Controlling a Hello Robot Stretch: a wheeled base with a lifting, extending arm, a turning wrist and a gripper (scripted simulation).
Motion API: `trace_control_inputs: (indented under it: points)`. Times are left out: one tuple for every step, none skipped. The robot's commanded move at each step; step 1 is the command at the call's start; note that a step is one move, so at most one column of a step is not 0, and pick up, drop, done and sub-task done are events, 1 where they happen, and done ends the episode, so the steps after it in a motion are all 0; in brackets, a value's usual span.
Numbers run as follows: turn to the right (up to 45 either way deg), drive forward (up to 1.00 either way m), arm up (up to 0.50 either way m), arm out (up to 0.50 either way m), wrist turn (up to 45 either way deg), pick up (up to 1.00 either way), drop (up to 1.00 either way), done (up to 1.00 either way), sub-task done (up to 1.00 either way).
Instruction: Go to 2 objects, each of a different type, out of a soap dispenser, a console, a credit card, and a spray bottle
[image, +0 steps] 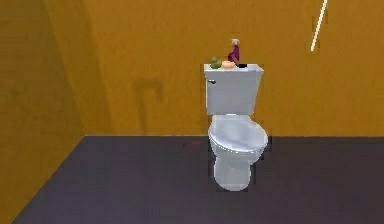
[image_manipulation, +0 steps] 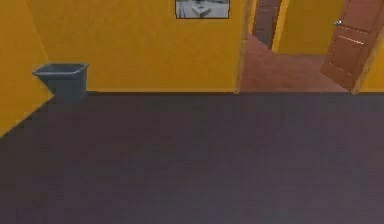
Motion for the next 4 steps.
trace_control_inputs:
  points:
    - [0.0, 0.65, 0.00, 0.00, 0.0, 0.00, 0.00, 0.00, 0.00]
    - [-12.0, 0.00, 0.00, 0.00, 0.0, 0.00, 0.00, 0.00, 0.00]
    - [0.0, 0.60, 0.00, 0.00, 0.0, 0.00, 0.00, 0.00, 0.00]
    - [45.0, 0.00, 0.00, 0.00, 0.0, 0.00, 0.00, 0.00, 0.00]
